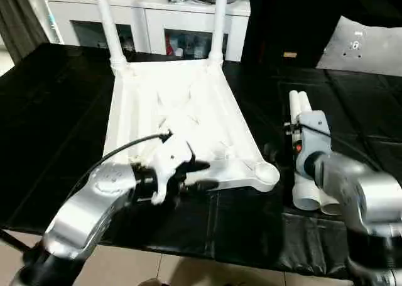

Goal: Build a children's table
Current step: Rotate table base, then pick table leg

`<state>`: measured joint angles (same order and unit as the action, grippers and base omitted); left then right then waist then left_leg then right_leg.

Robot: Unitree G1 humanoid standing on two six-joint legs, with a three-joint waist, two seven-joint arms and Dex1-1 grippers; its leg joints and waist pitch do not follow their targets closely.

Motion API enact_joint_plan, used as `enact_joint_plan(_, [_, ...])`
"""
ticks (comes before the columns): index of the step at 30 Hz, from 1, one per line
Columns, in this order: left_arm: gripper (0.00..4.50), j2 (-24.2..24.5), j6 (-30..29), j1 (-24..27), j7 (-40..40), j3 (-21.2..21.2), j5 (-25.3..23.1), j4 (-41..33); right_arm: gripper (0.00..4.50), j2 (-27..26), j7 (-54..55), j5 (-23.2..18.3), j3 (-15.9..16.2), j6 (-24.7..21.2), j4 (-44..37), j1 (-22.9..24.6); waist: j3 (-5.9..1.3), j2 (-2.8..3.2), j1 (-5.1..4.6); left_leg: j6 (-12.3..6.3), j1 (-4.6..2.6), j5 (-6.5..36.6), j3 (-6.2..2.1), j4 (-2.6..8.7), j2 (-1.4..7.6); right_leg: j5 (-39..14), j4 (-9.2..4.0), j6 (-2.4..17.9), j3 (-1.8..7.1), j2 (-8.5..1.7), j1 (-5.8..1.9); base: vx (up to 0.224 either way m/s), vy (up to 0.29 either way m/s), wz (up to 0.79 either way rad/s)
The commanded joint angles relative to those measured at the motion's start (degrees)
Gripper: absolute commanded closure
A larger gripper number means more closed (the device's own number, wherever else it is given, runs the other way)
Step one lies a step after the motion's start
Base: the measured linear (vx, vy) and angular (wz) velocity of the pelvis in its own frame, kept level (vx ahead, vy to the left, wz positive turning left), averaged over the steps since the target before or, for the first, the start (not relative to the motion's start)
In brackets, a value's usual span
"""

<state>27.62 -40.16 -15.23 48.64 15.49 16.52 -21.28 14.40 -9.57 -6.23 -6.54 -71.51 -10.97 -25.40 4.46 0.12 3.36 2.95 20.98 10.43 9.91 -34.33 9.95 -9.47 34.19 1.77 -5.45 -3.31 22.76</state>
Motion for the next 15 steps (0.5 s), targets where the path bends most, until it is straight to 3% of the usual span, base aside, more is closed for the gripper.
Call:
enact_joint_plan(1, [1.82, 0.47, -2.17, 0.26, -0.24, -0.61, 1.6, -2.53, 0.0, 0.11, 1.34, 0.96, -1.04, -1.31, 1.32, -1.01, -3.86, 0.17, -0.03, 2.19, -1.08, 11.83, -1.26, 4.07, 2.82, -22.41, -4.75, 5.14, 3.73, -4.9, -2.42, 0.0, 0.0, 0.0])
enact_joint_plan(6, [1.36, 0.53, -3.65, 0.37, -1.37, -0.88, 1.55, -3.06, 0.0, 1.17, 1.86, 1.32, -1.09, -1.88, 3.63, -1.87, -4.08, -0.07, -0.02, 1.93, -0.9, 10.28, -1.16, 3.96, 2.68, -20.98, -4.55, 4.72, 3.74, -4.81, -2.65, 0.0, 0.0, 0.0])
enact_joint_plan(15, [0.65, 1.58, -4.66, 0.0, -1.67, 0.29, 1.77, -4.03, 0.0, 0.9, 1.51, -0.02, -2.93, -1.96, 8.32, -1.31, -4.39, 0.1, 0.1, 2.06, -0.92, 9.82, -1.11, 3.76, 2.66, -20.09, -4.42, 5.15, 3.69, -4.81, -2.8, 0.0, 0.0, 0.0])
